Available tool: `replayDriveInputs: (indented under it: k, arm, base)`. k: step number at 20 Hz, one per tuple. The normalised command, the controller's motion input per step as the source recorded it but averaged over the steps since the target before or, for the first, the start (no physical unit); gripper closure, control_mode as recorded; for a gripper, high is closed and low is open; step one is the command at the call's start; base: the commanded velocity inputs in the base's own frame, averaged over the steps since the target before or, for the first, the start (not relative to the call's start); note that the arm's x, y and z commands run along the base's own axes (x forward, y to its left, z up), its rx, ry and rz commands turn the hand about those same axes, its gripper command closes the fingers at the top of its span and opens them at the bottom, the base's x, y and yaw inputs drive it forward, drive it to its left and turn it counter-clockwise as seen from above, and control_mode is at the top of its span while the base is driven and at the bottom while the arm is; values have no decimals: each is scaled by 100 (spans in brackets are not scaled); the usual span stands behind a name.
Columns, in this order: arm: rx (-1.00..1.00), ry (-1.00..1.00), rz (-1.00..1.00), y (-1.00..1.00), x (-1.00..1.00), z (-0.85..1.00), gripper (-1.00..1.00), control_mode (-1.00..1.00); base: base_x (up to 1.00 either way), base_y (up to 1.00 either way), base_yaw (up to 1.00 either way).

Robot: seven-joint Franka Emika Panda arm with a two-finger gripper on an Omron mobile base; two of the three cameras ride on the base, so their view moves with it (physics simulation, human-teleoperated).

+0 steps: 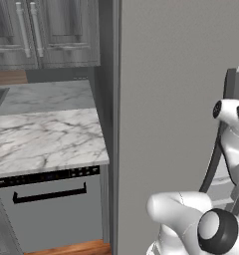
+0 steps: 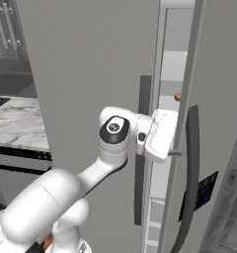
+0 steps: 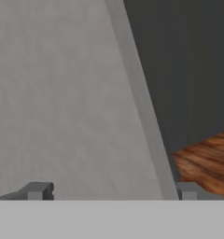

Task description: Open the freezer door, pick up the ice cube tray from the freezer, and place it on the dining counter.

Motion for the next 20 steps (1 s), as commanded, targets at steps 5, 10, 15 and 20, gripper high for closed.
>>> replayDriveInputs:
  k: [5,10,15,20]
  arm:
    - [0,0,-4,-23,0,0,-100,-100]
    - [0,0,-5,-28,0,0,-100,-100]
    - [0,0,-5,-33,-11,0,-100,-100]
    - [0,0,-5,-36,-17,0,-100,-100]
  base:
    - [0,0,0]
    - [0,0,0]
    - [0,0,0]
    - [0,0,0]
